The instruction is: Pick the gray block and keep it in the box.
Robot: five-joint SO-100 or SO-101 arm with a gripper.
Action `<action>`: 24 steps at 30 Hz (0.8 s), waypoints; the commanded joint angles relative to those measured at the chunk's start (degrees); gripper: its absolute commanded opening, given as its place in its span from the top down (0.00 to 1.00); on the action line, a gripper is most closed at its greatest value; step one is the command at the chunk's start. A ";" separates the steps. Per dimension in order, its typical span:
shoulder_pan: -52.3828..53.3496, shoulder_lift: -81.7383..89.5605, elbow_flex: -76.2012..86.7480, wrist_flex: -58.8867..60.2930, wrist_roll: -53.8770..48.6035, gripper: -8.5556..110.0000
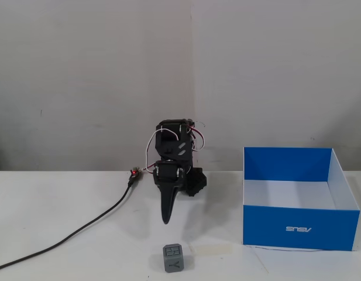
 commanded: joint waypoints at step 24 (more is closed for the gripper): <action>-5.19 -14.50 -19.78 4.48 1.23 0.93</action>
